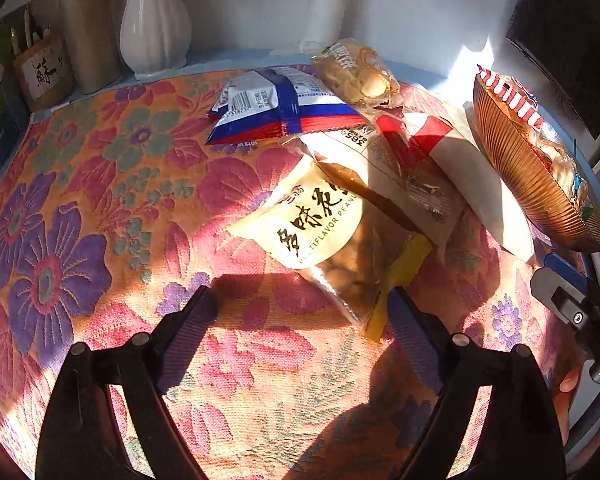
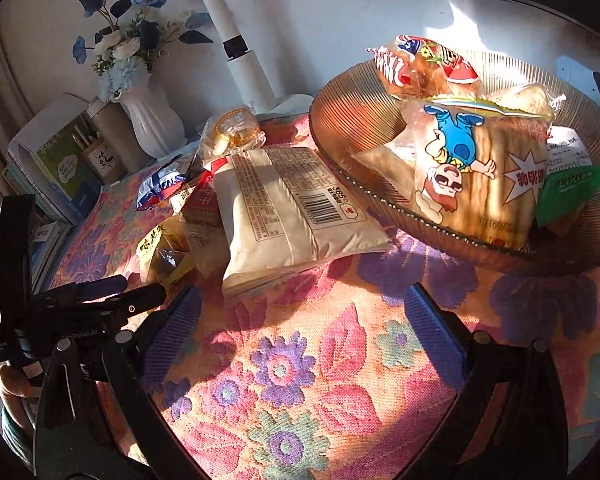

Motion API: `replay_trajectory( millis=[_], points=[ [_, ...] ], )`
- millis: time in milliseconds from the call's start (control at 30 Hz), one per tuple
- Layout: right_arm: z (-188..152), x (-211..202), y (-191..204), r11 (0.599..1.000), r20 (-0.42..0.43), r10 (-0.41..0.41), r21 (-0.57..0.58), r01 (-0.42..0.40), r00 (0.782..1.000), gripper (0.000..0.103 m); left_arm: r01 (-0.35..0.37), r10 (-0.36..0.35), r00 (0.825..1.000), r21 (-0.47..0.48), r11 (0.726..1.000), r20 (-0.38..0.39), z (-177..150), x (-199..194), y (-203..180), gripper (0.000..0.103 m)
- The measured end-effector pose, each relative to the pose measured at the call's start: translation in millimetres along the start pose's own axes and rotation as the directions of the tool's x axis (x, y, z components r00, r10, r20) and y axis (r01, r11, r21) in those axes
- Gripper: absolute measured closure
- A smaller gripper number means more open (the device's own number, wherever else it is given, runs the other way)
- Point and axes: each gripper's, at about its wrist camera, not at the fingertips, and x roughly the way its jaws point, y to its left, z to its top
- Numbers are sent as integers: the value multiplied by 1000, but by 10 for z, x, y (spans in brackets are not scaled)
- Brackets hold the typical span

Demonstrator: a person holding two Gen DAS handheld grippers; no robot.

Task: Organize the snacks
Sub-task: 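Move both tools back toward the yellow peanut pack and white bread pack, then grasp the yellow peanut pack with the left tool while the right tool reaches the large white bread pack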

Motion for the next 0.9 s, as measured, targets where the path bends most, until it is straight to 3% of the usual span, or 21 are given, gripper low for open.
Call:
replay_trajectory(
  millis=[67, 133, 167, 233, 267, 433, 600, 700, 733, 767, 800, 867, 900],
  points=[
    [4, 6, -32, 1000, -6, 14, 17, -13, 1000, 3, 11, -11, 1000, -48, 999, 5, -2, -99, 210, 21],
    [9, 22, -69, 999, -14, 15, 39, -15, 1000, 3, -96, 97, 995, -101, 990, 13, -12, -175, 455, 20],
    [13, 34, -97, 999, -22, 14, 51, -13, 1000, 3, -103, 105, 994, -153, 983, 6, -11, -201, 615, 22],
    [16, 59, -136, 997, -36, 11, 73, -8, 999, 3, 6, -3, 1000, -250, 968, 11, 7, -269, 853, 23],
    [16, 62, -146, 997, -38, 15, 78, -12, 999, 3, 29, -23, 999, -273, 962, 25, 42, -315, 890, 23],
    [41, 39, -137, 997, -23, 1, 82, 1, 1000, 3, 84, -76, 996, -174, 981, 49, 234, -283, 460, 22],
    [179, 228, -236, 969, -52, 27, 246, -13, 998, 3, 25, -25, 1000, -78, 997, 4, 315, 92, 126, 24],
    [251, 280, -210, 963, -21, 15, 268, -9, 1000, 3, 10, -8, 1000, -77, 997, 28, 317, 154, 122, 29],
    [277, 318, -190, 962, -21, 25, 273, -19, 999, 3, -3, 6, 999, -68, 998, 42, 310, 153, 112, 36],
    [295, 352, -174, 958, -24, 26, 285, -19, 999, 3, -38, 41, 998, -57, 998, 54, 300, 165, 109, 51],
    [311, 379, -158, 955, -23, 24, 297, -16, 999, 3, -41, 45, 997, -60, 997, 63, 294, 171, 129, 52],
    [335, 401, -126, 952, -15, 33, 306, -27, 999, 11, -10, 17, 997, -97, 995, 76, 281, 139, 221, 59],
    [336, 408, -115, 951, -14, 57, 305, -50, 998, 29, 11, -2, 997, -111, 994, 80, 272, 124, 267, 59]
  ],
)
